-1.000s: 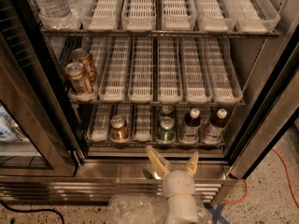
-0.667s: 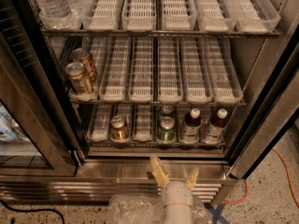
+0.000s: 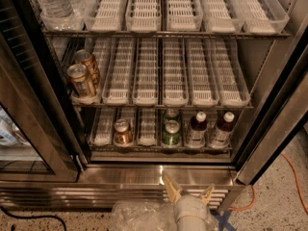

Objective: Pick blue plastic bottle from bottom shelf of fridge

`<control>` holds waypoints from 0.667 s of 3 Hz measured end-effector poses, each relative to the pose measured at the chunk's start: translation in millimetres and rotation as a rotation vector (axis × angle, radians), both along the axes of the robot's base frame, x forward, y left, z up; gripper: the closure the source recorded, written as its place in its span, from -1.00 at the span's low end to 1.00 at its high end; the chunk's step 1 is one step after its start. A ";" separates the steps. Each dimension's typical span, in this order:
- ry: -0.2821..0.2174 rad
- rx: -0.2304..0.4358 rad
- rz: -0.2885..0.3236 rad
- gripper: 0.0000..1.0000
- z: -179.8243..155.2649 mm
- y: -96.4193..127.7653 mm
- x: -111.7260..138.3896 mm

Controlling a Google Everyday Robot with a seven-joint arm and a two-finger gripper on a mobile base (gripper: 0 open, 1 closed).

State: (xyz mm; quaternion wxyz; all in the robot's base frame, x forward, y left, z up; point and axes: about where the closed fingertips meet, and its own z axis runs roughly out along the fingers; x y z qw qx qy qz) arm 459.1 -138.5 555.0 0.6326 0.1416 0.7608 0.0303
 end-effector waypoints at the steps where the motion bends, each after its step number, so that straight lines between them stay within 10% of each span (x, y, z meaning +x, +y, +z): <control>1: 0.000 0.000 0.000 -1.00 0.1 0.1 0.0; 2: -0.021 0.011 0.006 -1.00 6.5 7.5 0.5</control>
Offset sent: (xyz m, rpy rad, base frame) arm 0.0036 0.0112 0.0163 0.0251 -0.0488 0.0044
